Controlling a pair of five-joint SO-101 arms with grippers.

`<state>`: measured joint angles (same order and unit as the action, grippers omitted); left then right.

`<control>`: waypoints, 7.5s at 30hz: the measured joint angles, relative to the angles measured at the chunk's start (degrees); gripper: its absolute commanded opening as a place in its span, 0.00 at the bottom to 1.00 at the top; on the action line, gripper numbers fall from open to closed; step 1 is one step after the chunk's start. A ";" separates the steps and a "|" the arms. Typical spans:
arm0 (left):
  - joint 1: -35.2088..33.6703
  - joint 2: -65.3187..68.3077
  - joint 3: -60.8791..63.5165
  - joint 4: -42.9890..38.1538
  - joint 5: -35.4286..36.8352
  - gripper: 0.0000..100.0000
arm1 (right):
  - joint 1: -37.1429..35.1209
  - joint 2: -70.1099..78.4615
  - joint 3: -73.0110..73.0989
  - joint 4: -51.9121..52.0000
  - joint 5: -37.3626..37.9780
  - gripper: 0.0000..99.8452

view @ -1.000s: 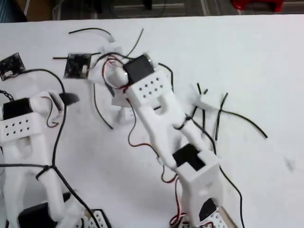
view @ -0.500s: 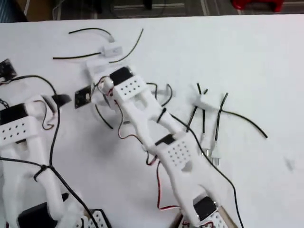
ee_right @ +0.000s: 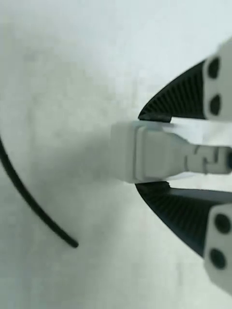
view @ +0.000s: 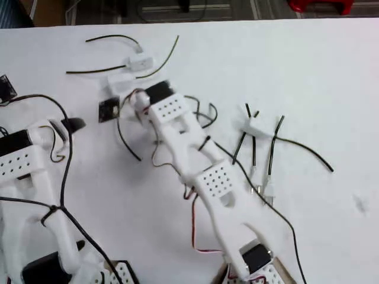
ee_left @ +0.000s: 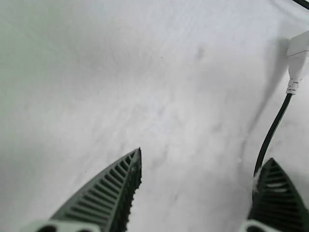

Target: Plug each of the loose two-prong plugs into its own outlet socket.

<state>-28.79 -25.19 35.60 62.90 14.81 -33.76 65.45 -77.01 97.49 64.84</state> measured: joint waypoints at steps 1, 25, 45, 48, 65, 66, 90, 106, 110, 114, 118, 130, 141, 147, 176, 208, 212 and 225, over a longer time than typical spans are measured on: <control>0.00 0.00 0.00 0.00 0.00 0.37 | 0.88 0.00 -1.49 -1.41 -0.44 0.02; 5.80 0.00 16.79 -24.26 4.84 0.37 | 16.35 8.26 -4.40 -44.22 -13.98 0.26; 5.80 0.00 16.97 -24.44 4.84 0.37 | 32.79 -23.21 -4.40 -14.95 -19.34 0.26; 5.80 0.00 16.97 -24.44 4.84 0.37 | 37.71 -29.80 -4.48 -9.41 -19.34 0.26; 5.80 0.00 16.97 -24.44 4.84 0.37 | 46.24 -47.56 35.34 1.05 -1.49 0.26; 5.80 0.00 16.97 -24.44 4.84 0.37 | 44.92 -49.76 40.88 1.05 -0.53 0.26; 5.80 0.00 16.97 -24.44 4.84 0.37 | 34.64 -60.84 100.92 -48.62 2.64 0.20; 5.80 0.00 16.97 -24.44 4.84 0.37 | 34.81 -49.93 73.58 -21.63 -0.70 0.02; 5.80 0.00 16.97 -24.44 4.84 0.37 | 30.77 -54.59 62.24 -9.67 -9.76 0.02; 5.80 0.00 16.97 -24.44 4.84 0.37 | 24.00 -58.29 54.15 -0.88 -18.99 0.02; 5.80 0.00 16.97 -24.44 4.84 0.37 | 18.02 -61.01 52.75 0.53 -30.77 0.02; 3.60 0.00 16.97 -24.44 4.92 0.37 | -0.26 -61.36 61.71 -10.02 -72.09 0.02; 1.49 0.00 16.97 -23.21 4.92 0.37 | -5.71 -58.02 85.63 -44.22 -94.15 0.03; 1.49 0.00 16.97 -23.21 4.92 0.37 | -7.38 -47.21 85.27 -46.15 -95.74 0.24; 1.49 0.00 16.97 -23.21 4.92 0.37 | 9.85 -40.79 52.48 -1.41 -67.60 0.25; 8.53 0.00 16.97 -23.21 0.18 0.37 | 50.02 -78.77 101.10 -3.69 -26.02 0.25; 8.70 0.00 16.97 -23.21 0.18 0.37 | 44.92 -73.41 105.05 -10.64 -29.36 0.25; 8.79 0.00 16.97 -23.21 0.18 0.37 | 33.93 -56.70 105.32 -25.58 -42.81 0.23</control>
<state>-20.00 -25.19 52.57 39.69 14.99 0.18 8.75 28.31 71.91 22.02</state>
